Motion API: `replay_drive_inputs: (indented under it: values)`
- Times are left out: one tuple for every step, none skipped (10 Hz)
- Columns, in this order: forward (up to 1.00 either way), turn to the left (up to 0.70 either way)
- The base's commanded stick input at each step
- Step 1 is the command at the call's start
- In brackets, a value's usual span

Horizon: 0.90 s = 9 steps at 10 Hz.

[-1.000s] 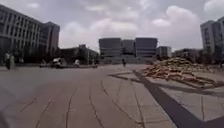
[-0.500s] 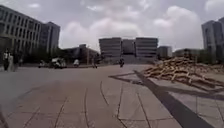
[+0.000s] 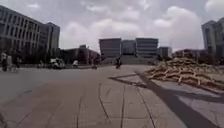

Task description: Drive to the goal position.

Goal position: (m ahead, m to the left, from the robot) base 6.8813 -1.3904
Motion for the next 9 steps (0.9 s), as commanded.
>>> replay_drive_inputs:
  values:
    - [0.7, 0.0]
    - [0.7, 0.0]
    - [0.7, 0.0]
    - [0.7, 0.0]
    - [0.7, 0.0]
    - [0.7, 0.0]
    - [0.7, -0.02]
    - [0.7, -0.11]
    - [0.7, -0.13]
